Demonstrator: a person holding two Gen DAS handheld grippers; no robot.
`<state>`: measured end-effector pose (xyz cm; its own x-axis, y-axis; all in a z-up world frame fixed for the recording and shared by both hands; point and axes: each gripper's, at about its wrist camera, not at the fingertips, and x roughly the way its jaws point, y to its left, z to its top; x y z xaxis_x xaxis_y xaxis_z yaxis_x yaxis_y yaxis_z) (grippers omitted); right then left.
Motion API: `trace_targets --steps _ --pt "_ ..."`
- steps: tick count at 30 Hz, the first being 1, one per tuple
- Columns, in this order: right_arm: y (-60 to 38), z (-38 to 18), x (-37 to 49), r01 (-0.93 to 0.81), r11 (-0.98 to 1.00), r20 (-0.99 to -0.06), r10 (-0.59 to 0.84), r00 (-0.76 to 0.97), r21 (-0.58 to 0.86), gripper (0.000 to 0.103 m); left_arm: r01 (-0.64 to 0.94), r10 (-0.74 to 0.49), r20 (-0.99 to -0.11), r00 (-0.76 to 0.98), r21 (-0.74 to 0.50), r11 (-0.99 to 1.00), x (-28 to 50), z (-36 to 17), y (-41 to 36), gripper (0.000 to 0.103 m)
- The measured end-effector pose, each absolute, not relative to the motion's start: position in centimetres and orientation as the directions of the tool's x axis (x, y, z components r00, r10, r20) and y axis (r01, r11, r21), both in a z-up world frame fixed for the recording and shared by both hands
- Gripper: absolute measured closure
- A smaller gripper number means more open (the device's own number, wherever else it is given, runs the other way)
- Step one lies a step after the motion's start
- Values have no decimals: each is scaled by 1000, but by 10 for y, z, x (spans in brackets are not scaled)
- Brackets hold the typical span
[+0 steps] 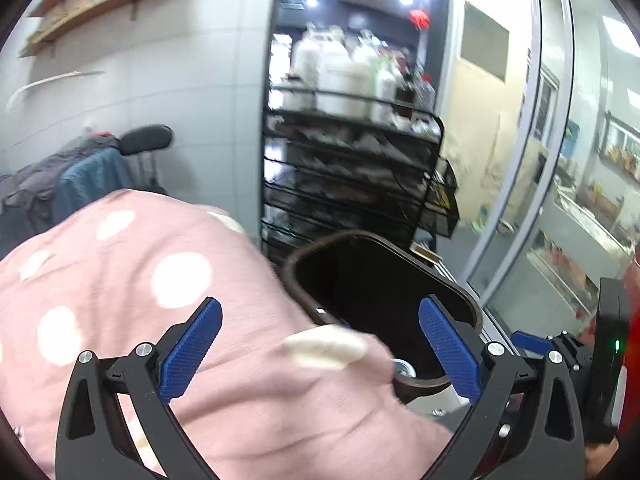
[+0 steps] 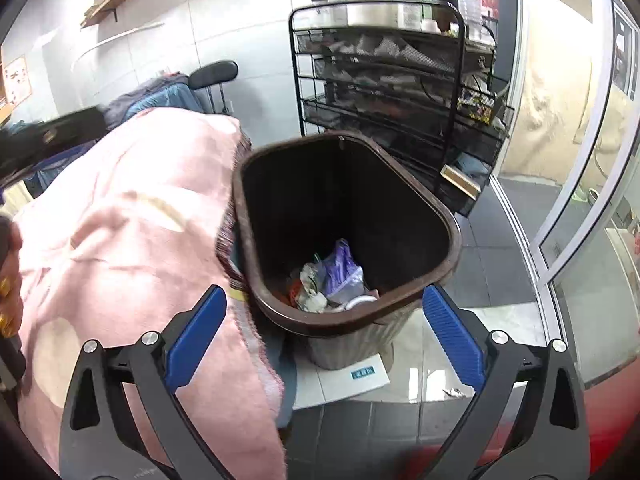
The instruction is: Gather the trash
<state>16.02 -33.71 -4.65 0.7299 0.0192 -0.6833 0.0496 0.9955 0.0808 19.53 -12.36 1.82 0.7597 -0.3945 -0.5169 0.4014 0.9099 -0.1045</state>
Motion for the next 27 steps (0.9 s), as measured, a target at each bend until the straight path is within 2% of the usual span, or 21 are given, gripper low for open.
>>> trace_targets --steps 13,20,27 --pt "-272 -8 118 -50 995 -481 85 873 85 5 173 -187 -413 892 -71 982 116 28 -40 5" --pt "-234 10 86 -105 993 -372 118 921 57 5 46 -80 -373 924 -99 994 77 28 -9 5" --pt "-210 21 61 -110 994 -317 113 942 27 5 -24 -10 -343 939 -95 995 47 24 6 5"
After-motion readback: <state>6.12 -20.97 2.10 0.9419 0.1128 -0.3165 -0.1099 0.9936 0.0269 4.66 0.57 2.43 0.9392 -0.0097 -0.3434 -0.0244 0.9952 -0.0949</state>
